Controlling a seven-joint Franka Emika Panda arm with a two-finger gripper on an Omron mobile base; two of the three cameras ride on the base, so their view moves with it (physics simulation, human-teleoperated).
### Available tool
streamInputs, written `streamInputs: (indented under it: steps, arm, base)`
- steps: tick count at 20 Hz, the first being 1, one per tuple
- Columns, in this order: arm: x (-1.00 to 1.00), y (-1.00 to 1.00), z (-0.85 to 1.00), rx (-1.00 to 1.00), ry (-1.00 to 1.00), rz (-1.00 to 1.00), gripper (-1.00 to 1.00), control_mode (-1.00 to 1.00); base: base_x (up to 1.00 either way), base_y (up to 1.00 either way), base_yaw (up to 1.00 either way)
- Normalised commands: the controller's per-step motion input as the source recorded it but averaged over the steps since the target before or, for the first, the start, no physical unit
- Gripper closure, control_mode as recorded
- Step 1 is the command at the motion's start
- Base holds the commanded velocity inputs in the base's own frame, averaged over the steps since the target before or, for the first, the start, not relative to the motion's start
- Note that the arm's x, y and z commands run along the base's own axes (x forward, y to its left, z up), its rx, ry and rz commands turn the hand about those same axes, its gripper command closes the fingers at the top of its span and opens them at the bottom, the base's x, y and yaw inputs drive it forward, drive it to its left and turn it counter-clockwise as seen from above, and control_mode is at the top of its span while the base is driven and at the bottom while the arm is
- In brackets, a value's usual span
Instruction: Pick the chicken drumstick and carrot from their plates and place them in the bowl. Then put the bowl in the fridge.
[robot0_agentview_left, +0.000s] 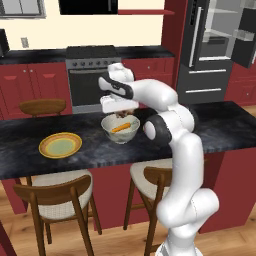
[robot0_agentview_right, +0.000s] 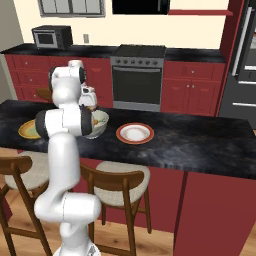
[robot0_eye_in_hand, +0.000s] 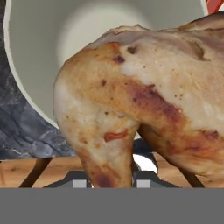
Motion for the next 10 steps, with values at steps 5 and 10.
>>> streamInputs:
  steps: [5, 10]
  arm:
    - [0.25, -0.1, -0.29, 0.22, -0.1, 0.04, 1.0, -1.0]
    - [0.28, 0.0, -0.26, 0.07, -0.19, 0.0, 1.0, -1.0]
  base:
    - [0.0, 0.0, 0.0]
    - [0.0, 0.0, 0.0]
